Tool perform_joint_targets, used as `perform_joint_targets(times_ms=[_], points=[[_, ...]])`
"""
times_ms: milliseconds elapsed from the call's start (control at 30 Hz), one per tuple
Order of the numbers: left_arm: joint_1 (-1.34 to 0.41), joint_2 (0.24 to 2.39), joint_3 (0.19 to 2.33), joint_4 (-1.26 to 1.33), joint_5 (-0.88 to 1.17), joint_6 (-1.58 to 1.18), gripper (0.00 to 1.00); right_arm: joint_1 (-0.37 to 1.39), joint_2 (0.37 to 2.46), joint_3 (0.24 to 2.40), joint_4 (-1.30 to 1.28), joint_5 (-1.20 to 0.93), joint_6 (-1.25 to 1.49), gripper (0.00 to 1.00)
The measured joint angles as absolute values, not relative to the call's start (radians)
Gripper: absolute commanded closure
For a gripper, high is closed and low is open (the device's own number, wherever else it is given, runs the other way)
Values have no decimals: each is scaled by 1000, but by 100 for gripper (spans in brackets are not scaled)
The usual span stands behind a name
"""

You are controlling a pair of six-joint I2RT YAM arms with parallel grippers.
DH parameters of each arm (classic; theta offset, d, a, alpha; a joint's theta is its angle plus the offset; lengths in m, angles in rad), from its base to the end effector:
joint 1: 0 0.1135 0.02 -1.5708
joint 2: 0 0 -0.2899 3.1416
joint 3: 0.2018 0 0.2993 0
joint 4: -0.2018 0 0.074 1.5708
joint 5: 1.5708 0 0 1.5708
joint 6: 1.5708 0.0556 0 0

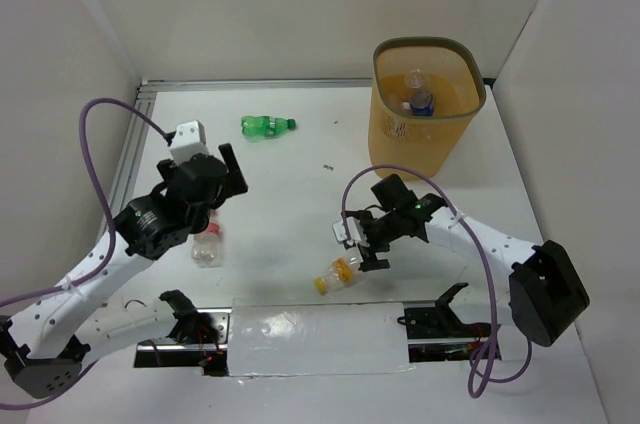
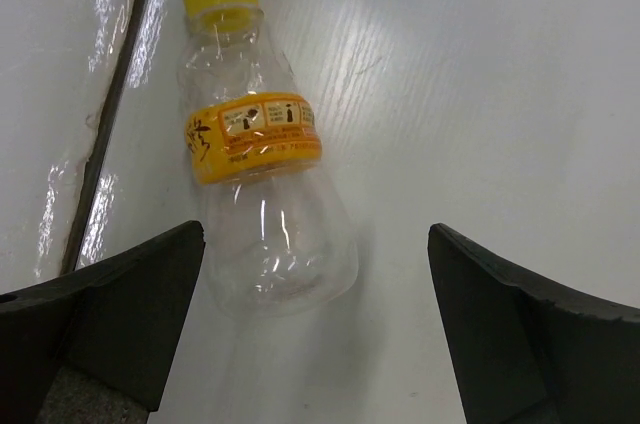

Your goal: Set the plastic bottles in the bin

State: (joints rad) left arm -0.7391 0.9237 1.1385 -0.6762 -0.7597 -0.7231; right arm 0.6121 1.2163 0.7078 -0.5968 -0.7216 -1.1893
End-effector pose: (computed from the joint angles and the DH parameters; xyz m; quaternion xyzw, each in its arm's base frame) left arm 0.1893 -0.1208 0.4150 -0.1890 0.7910 -0.0920 0.5746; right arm 0.1890 0.1775 0.1916 -0.7641 0.5016 0.2679 0.3046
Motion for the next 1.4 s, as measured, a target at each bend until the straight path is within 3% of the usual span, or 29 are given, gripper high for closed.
perform_joint_targets(times_ms=[133,300,500,600,967,1400], points=[[-685,915,1076,-857,-763,-795,0,636,1257,674,-545,-660,-1166,2],[-624,919,1060,-961,-740,-840,0,654,1283,611,-479,-579,-1141,16],[-548,937,995,-953,-680,-808,0,654,1298,600,-454,-545,-1127,45],[-496,953,950,-923,-630,-759,0,655,1298,624,-490,-558,-1127,52],[-318,1036,872,-773,-438,-568,0,592,1246,1019,-577,-609,-1023,52],[-118,1168,867,-672,-266,-466,0,281,1257,1475,-389,-570,-645,48]])
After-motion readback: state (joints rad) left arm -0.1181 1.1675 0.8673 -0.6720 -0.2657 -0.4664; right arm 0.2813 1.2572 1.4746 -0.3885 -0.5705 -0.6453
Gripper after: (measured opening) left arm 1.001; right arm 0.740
